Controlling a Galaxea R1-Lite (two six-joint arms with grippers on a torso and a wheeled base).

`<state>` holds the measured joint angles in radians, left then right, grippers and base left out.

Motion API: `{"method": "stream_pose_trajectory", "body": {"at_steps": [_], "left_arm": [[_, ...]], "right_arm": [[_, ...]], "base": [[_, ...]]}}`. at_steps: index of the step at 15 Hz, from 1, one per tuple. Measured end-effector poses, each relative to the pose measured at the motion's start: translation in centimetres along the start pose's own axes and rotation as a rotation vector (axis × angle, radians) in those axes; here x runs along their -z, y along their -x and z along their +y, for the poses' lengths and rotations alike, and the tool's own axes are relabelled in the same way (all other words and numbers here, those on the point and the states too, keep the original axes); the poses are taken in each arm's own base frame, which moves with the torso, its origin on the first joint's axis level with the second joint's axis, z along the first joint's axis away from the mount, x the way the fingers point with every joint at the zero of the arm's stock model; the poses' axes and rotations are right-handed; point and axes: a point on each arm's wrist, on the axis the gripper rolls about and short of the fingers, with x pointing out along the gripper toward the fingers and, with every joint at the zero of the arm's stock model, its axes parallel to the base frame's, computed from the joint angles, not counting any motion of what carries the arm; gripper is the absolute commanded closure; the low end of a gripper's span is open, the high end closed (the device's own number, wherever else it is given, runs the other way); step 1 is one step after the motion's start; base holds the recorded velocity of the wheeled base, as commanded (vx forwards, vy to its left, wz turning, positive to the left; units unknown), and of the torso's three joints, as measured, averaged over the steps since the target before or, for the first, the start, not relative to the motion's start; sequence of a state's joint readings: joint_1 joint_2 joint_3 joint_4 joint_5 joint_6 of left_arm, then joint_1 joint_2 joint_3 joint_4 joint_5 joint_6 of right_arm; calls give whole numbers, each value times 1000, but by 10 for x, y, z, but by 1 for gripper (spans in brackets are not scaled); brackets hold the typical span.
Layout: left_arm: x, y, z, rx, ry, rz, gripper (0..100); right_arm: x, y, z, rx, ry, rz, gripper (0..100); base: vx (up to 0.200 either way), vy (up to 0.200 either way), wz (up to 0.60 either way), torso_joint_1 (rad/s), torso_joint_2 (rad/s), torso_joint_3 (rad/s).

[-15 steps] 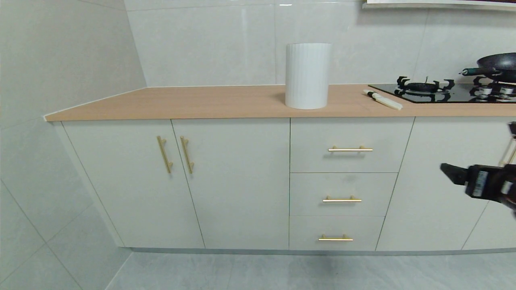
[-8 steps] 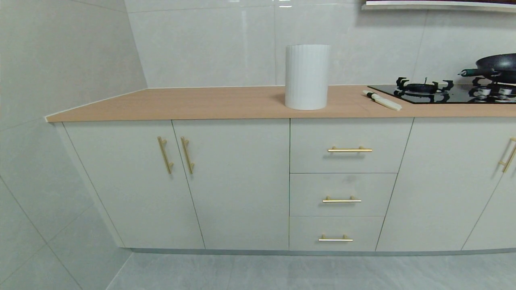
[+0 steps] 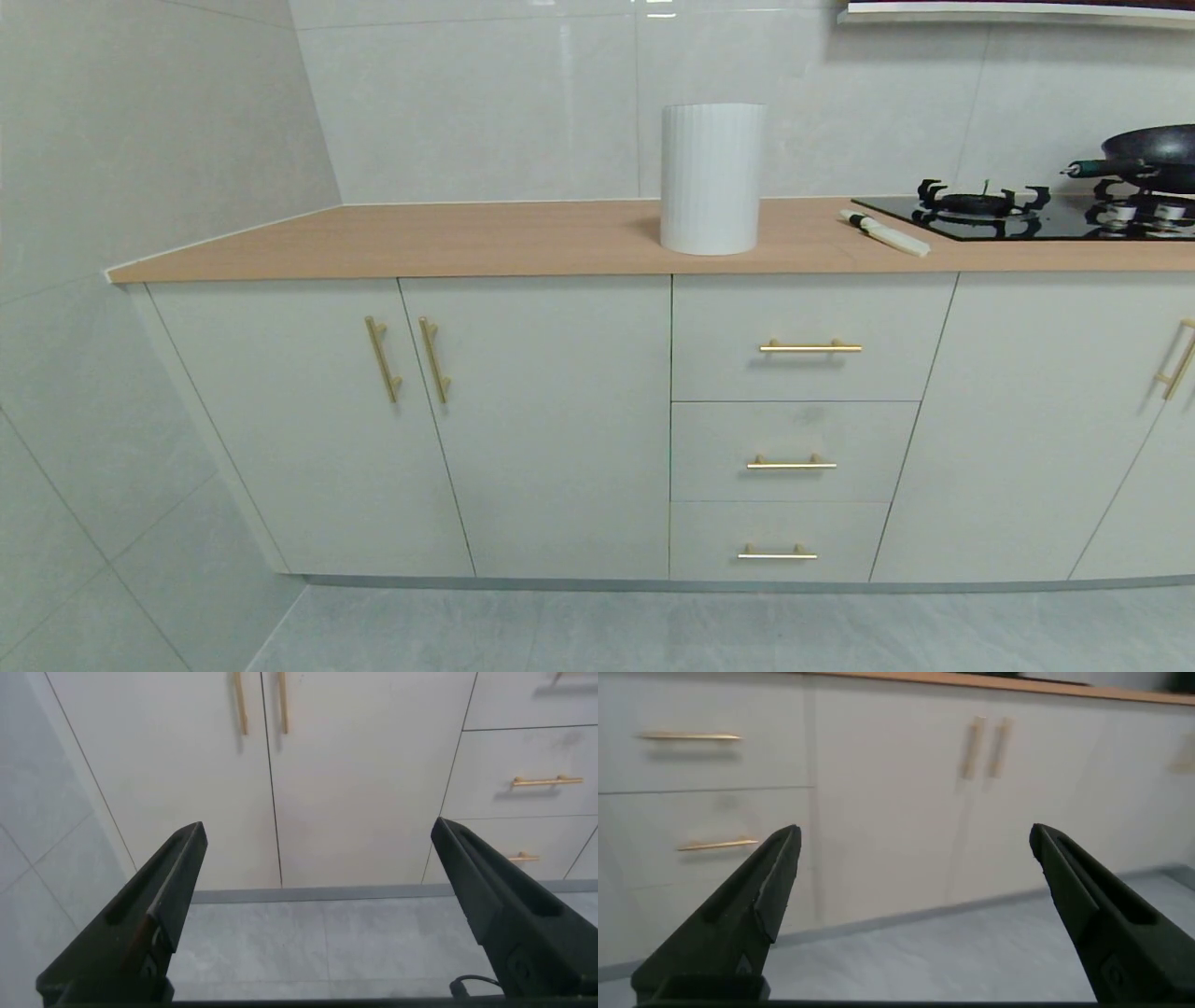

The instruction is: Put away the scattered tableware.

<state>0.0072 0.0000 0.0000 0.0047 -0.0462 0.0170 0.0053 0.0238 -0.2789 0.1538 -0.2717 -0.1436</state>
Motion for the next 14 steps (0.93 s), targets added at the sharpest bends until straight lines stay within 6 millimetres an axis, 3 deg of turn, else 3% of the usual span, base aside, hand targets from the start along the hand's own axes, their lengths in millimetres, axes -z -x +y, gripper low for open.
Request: {"method": "stream_pose_trajectory", "body": {"at_steps": [5, 8, 14], "left_arm": [[0, 0, 0, 0, 0, 0, 0], [0, 0, 0, 0, -1, 0, 0], [0, 0, 0, 0, -1, 0, 0]], "right_arm": [[33, -12, 16, -326, -134, -19, 0], [51, -16, 20, -348, -139, 19, 0], [55, -17, 21, -356, -123, 30, 0]], "base": [[0, 0, 0, 0, 0, 0], [0, 0, 0, 0, 0, 0], [0, 0, 0, 0, 0, 0]]}}
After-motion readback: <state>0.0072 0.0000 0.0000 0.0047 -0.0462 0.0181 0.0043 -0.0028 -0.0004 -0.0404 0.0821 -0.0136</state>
